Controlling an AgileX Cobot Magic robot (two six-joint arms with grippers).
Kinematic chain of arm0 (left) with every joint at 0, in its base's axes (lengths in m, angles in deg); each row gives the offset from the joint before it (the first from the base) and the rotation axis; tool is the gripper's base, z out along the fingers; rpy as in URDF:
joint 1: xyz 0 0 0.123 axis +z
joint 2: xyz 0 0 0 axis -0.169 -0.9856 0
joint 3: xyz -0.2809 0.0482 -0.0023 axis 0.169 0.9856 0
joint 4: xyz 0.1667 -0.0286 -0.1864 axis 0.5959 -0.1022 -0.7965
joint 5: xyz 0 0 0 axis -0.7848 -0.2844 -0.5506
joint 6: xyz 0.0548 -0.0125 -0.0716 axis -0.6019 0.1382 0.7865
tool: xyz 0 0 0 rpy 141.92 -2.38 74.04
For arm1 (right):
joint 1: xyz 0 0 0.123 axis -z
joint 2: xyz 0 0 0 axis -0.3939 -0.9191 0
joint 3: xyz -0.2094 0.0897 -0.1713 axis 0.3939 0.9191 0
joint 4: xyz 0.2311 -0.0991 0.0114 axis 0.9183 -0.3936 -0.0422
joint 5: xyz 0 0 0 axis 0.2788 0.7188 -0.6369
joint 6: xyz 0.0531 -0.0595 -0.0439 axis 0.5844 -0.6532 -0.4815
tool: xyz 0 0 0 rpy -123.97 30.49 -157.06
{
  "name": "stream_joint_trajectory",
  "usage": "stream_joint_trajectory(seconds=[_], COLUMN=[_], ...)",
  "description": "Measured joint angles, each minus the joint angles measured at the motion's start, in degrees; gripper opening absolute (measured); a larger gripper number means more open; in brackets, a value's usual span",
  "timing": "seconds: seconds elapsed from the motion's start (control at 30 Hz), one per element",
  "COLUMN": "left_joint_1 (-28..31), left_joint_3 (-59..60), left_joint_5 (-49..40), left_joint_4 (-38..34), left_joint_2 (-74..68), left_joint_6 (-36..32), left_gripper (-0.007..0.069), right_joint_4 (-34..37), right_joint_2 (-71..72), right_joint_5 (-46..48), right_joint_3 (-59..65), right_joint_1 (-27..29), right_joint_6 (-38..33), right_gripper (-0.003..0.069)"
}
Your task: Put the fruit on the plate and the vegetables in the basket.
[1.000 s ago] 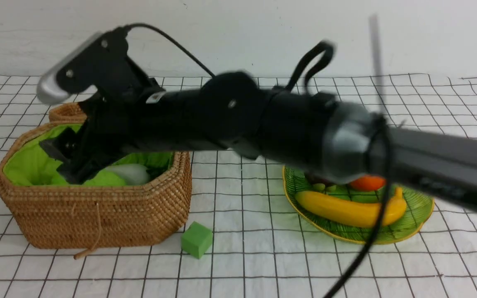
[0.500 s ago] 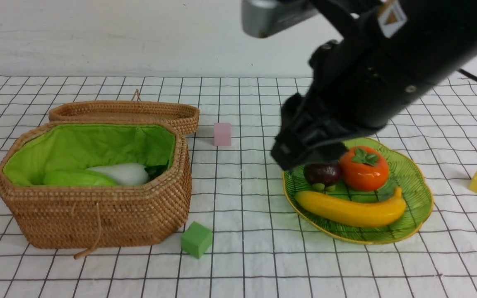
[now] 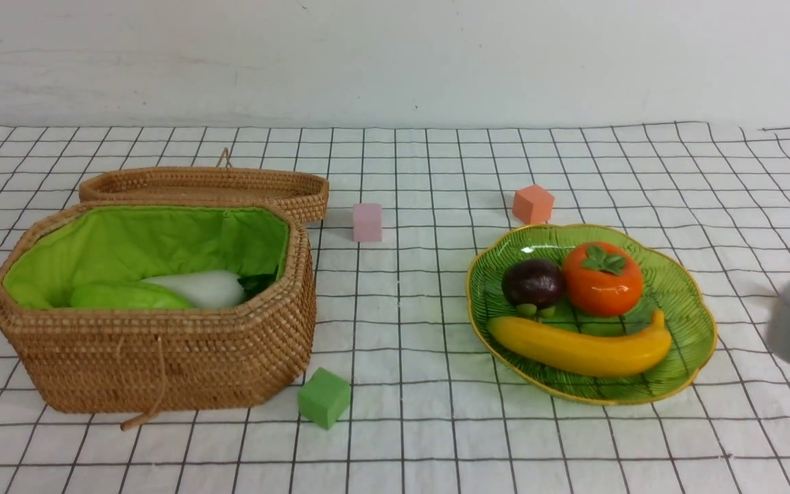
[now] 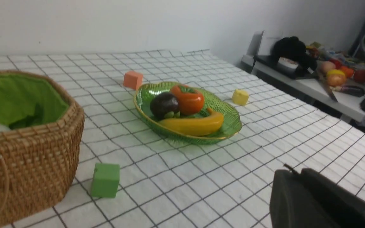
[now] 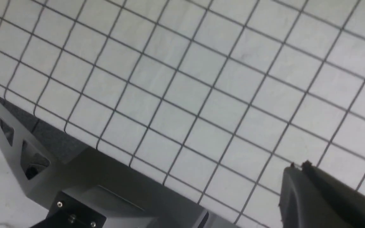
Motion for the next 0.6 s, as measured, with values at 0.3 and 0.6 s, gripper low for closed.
stream_joint_trajectory(seconds=[0.3, 0.6], left_joint_1=[0.0, 0.0], left_joint_3=[6.2, 8.8], left_joint_5=[-0.3, -2.0], left_joint_4=[0.0, 0.2], left_joint_2=[0.0, 0.0], left_joint_6=[0.0, 0.0], left_gripper=[0.0040, 0.0047], right_joint_4=[0.0, -2.0], right_joint_2=[15.8, 27.2], right_joint_5=[0.3, 0.5], right_joint_3=[4.3, 6.6], right_joint_1=[0.0, 8.0], right_joint_6=[0.8, 0.1], right_gripper=[0.0000, 0.0000])
